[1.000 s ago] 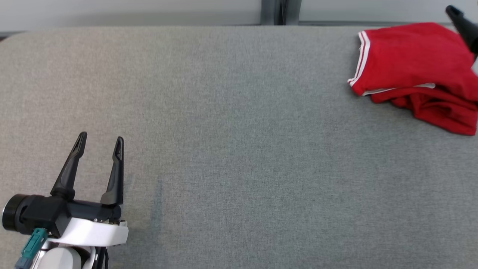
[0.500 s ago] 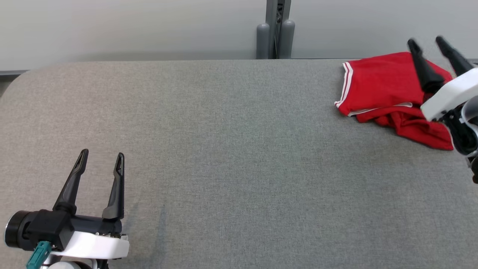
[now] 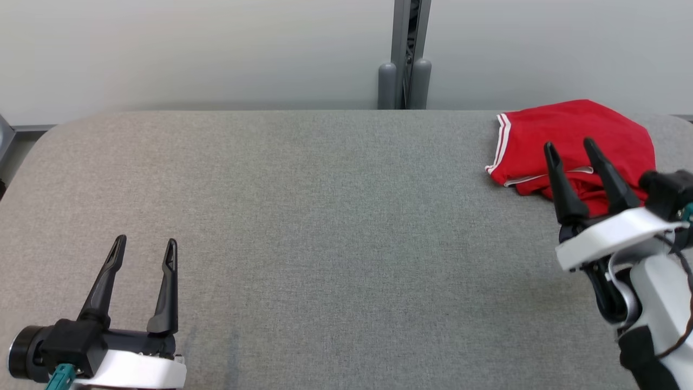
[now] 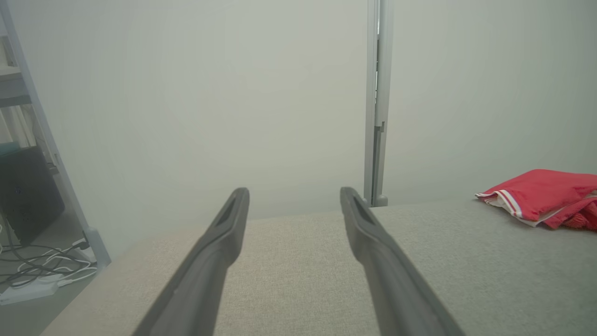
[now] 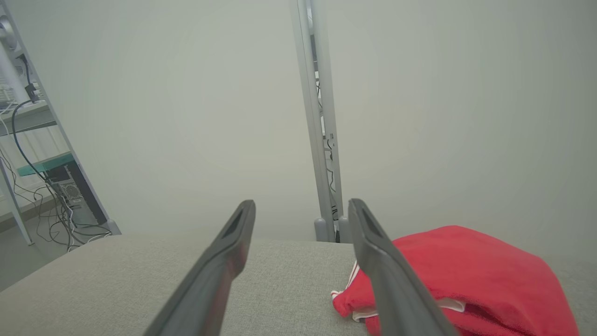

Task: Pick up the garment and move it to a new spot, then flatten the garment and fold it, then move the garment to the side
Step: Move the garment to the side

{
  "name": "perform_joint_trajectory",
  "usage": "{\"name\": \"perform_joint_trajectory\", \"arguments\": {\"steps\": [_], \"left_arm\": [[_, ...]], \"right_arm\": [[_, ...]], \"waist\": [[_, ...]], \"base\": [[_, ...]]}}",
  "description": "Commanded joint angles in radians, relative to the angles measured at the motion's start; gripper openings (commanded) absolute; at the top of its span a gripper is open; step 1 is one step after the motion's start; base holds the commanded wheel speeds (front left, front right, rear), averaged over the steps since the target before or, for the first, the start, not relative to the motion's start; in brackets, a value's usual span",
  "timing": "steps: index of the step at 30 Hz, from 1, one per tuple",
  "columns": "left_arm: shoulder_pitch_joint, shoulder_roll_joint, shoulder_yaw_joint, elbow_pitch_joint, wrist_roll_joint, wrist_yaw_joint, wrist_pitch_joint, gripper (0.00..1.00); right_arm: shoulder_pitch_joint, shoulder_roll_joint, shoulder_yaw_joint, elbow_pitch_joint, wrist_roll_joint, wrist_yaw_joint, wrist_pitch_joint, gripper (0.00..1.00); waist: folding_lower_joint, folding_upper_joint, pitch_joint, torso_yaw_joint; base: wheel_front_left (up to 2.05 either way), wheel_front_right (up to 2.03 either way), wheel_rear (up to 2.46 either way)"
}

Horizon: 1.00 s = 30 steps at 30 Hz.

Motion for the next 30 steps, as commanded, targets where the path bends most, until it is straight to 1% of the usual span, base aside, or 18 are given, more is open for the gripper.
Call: {"name": "perform_joint_trajectory", "arguments": {"steps": [1,6,8,11,14,15,16,21,26,30], "left_arm": [[0.014,-0.001,0.007,0.003,0.006,0.000,0.000,1.00],[0.034,-0.013,0.020,0.010,0.009,0.000,0.000,1.00],[0.041,-0.017,0.025,0.013,0.008,0.000,0.000,1.00],[0.054,-0.022,0.029,0.021,0.011,0.000,0.000,1.00],[0.065,-0.024,0.037,0.024,0.013,0.000,0.000,1.00],[0.065,-0.024,0.037,0.024,0.013,0.000,0.000,1.00],[0.077,-0.025,0.044,0.027,0.016,0.001,0.000,1.00],[0.097,-0.028,0.062,0.044,0.011,0.006,0.000,1.00],[0.116,-0.027,0.071,0.082,0.005,0.005,0.000,1.00],[0.121,-0.019,0.068,0.111,0.005,0.004,0.000,1.00]], "right_arm": [[0.050,0.018,-0.037,-0.038,-0.040,0.000,-0.001,1.00],[0.164,0.073,-0.122,-0.116,-0.131,0.000,-0.001,1.00],[0.202,0.084,-0.149,-0.144,-0.173,0.000,-0.001,1.00],[0.262,0.122,-0.190,-0.178,-0.208,0.000,-0.001,1.00],[0.313,0.143,-0.232,-0.203,-0.260,0.000,-0.001,1.00],[0.313,0.143,-0.232,-0.203,-0.260,0.000,-0.001,1.00],[0.348,0.163,-0.256,-0.216,-0.289,0.000,-0.001,1.00],[0.400,0.186,-0.284,-0.225,-0.332,0.000,-0.001,1.00],[0.447,0.210,-0.286,-0.227,-0.380,0.000,0.021,1.00],[0.472,0.226,-0.290,-0.257,-0.408,0.000,0.031,1.00]], "waist": [[0.0000,0.0000,-0.015,0.004],[0.0000,0.0000,-0.041,0.012],[0.0000,0.0000,-0.050,0.016],[0.0000,0.0000,-0.063,0.023],[0.0000,0.0000,-0.074,0.028],[0.0000,0.0000,-0.074,0.028],[0.0000,0.0000,-0.080,0.031],[0.0000,0.0000,-0.090,0.033],[0.0000,0.0000,-0.102,0.030],[0.0000,0.0000,-0.104,0.025]], "base": [[0.00,0.00,0.00],[0.00,0.00,0.00],[0.00,0.00,0.00],[0.00,0.00,0.00],[0.00,0.00,0.00],[0.00,0.00,0.00],[0.00,0.00,0.00],[0.00,0.00,0.00],[0.00,0.00,0.00],[0.00,0.00,0.00]]}}
